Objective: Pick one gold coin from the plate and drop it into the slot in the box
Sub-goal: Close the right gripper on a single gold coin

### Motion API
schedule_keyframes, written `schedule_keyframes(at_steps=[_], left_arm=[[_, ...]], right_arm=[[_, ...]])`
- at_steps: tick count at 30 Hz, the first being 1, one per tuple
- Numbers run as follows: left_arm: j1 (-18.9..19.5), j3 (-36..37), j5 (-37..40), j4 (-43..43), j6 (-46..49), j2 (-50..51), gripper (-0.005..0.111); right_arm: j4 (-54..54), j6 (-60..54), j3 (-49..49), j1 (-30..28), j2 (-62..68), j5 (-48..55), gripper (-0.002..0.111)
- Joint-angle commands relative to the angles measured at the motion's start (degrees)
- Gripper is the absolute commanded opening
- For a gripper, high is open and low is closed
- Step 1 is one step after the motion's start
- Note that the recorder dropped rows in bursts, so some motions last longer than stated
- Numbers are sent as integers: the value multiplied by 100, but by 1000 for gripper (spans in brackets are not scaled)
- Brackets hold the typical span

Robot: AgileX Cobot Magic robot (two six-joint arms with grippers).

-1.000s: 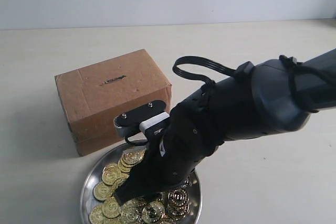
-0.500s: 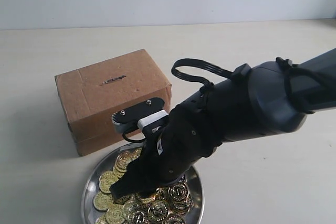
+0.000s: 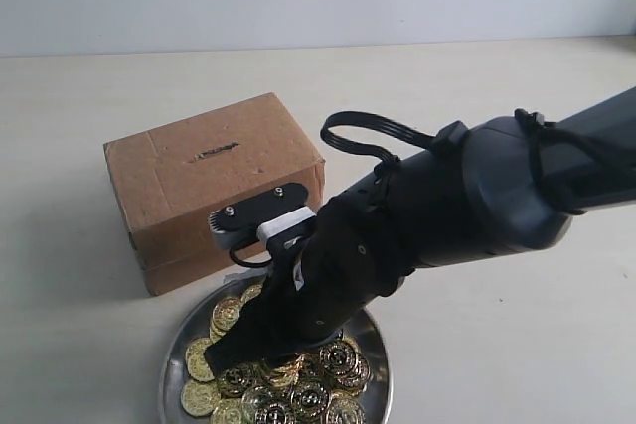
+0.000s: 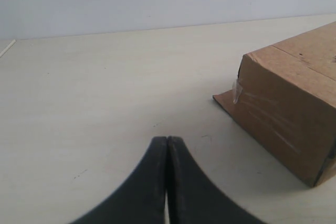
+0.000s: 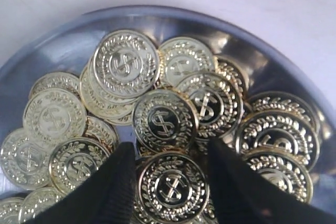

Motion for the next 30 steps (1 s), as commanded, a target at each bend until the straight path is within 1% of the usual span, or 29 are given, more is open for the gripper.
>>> schedule_keyframes(at_steps=[1, 2, 6, 8, 12, 23, 26, 30], left_arm=[[-39, -7, -54, -52, -45, -28, 0], [-39, -7, -54, -52, -45, -28, 0], [-39, -7, -54, -52, -45, -28, 0], [-39, -7, -54, -52, -45, -28, 0], [-39, -7, -54, -52, -45, -28, 0], [-39, -7, -54, -52, -45, -28, 0], [-39, -7, -54, -52, -45, -28, 0], [-39, -7, -54, -52, -45, -28, 0]], right_arm=[[10, -97, 40, -26, 6, 341, 42], [10, -197, 40, -26, -43, 358, 42], [-11, -378, 40, -26, -287, 757, 51], [-22, -391, 40, -26, -287, 864, 51], [-22, -391, 40, -26, -287, 497, 51], [13, -459, 30, -26, -77, 402, 51], [13, -879, -135, -26, -77, 643, 51], [1, -925, -300, -26, -77, 787, 51]])
